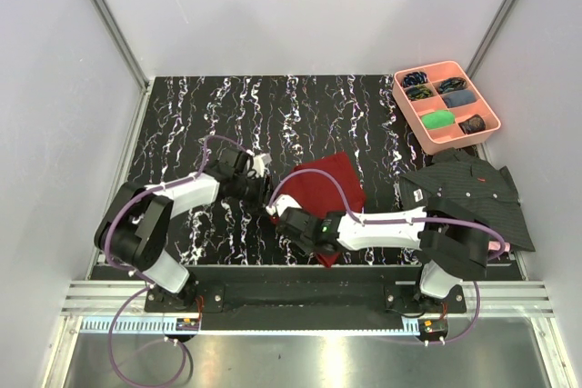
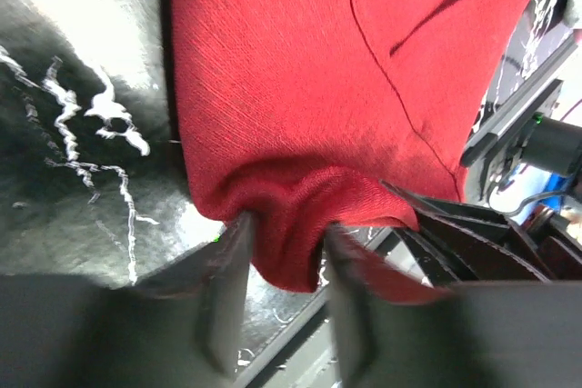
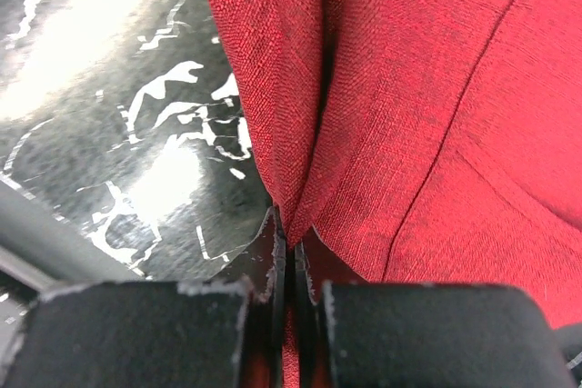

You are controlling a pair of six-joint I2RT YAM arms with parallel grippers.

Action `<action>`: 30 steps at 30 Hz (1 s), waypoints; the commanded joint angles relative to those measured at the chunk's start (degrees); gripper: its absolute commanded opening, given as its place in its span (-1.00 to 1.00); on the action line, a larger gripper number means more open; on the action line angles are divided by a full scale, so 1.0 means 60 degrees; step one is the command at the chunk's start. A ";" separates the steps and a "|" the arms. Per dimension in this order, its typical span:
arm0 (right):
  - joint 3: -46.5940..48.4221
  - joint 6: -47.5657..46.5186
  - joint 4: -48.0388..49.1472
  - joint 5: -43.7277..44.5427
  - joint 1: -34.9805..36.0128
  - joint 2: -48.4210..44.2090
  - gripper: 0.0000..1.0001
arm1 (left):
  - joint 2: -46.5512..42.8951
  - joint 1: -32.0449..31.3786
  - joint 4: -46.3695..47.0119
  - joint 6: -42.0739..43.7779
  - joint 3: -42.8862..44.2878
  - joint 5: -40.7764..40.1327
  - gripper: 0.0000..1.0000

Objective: Fold the napkin, place the utensils inside, and roll it up
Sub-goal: Roll the napkin at the center of the board.

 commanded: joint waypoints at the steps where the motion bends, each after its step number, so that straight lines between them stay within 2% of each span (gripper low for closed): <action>1: 0.0257 -0.0206 -0.0140 -0.1509 -0.0516 -0.0409 -1.00 | -0.0793 0.0360 0.0356 -0.0112 0.0155 -0.0374 0.14; 4: 0.0198 -0.0412 -0.0024 -0.2928 -0.1378 -0.0629 -1.00 | -0.1261 0.0696 0.0516 -0.0272 -0.0181 -0.0799 0.45; 6: 0.0198 -0.0616 0.0064 -0.4057 -0.1718 -0.0761 -1.00 | -0.1657 0.0872 0.0678 -0.0317 -0.0518 -0.0932 0.51; 16: 0.0212 -0.0778 0.0665 -0.8713 -0.3915 -0.0103 -1.00 | -0.3108 0.0829 0.2244 -0.0171 -0.1604 -0.1197 0.55; 25: 0.0315 -0.0603 0.1310 -1.1118 -0.5278 0.1331 -1.00 | -0.2773 0.0200 0.2626 0.0268 -0.1589 -0.1446 0.55; 30: 0.0417 -0.0471 0.1427 -1.1808 -0.5733 0.2050 -1.00 | -0.2319 -0.0123 0.2787 0.0605 -0.1458 -0.1649 0.55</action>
